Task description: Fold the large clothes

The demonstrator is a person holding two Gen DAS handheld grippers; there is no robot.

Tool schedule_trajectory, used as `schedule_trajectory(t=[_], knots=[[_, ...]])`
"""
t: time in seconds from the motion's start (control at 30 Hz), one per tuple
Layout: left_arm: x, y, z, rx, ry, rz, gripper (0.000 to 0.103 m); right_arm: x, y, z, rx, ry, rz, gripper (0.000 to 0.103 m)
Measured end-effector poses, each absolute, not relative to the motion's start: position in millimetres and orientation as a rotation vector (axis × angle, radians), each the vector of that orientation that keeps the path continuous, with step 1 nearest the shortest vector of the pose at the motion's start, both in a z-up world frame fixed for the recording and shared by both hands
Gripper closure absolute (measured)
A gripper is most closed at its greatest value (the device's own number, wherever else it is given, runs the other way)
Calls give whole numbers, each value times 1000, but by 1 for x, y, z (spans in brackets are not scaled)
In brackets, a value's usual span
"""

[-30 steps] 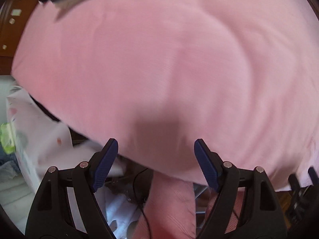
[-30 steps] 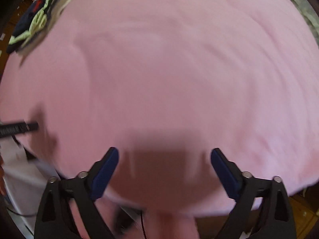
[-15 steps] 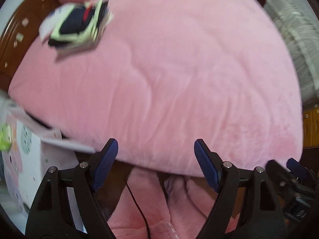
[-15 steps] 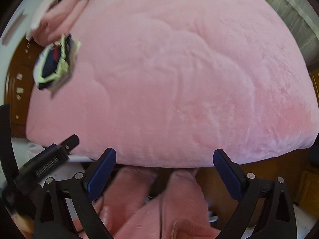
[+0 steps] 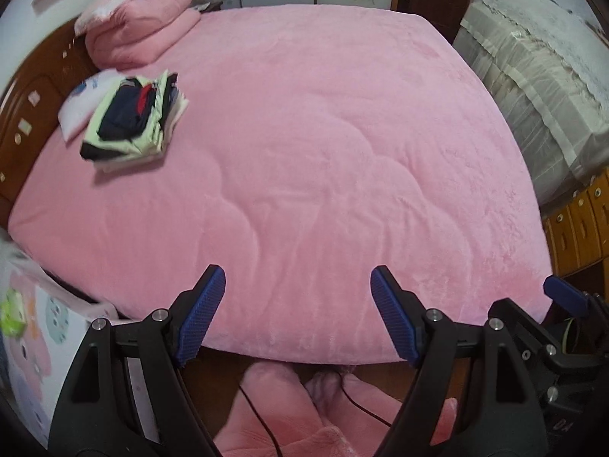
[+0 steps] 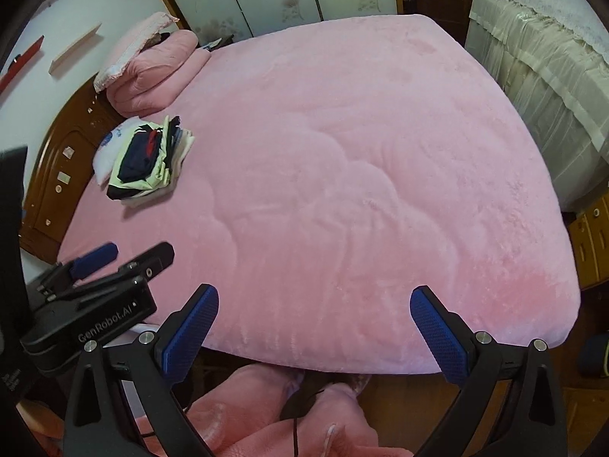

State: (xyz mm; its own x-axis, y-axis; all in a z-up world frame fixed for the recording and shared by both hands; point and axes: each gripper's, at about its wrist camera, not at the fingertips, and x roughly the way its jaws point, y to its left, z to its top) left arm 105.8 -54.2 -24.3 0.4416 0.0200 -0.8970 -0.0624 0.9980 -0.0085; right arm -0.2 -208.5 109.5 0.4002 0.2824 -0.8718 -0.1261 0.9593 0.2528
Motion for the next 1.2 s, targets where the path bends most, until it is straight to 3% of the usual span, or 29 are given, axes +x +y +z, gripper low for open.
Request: schedule_trajectory(t=[0.3, 0.73, 1.0, 1.07, 1.2], knots=[[95, -54, -38, -22, 1103, 70, 26, 8, -220, 89, 181, 1146, 220, 1], [89, -42, -26, -69, 1061, 71, 25, 2, -191, 112, 108, 1095, 245, 1], [84, -34, -25, -93, 1067, 71, 11, -6, -182, 118, 91, 1096, 225, 0], [85, -32, -29, -110, 1082, 68, 1, -6, -183, 116, 85, 1102, 223, 0], [84, -33, -33, -125, 1100, 68, 1, -7, -184, 116, 77, 1106, 222, 0]])
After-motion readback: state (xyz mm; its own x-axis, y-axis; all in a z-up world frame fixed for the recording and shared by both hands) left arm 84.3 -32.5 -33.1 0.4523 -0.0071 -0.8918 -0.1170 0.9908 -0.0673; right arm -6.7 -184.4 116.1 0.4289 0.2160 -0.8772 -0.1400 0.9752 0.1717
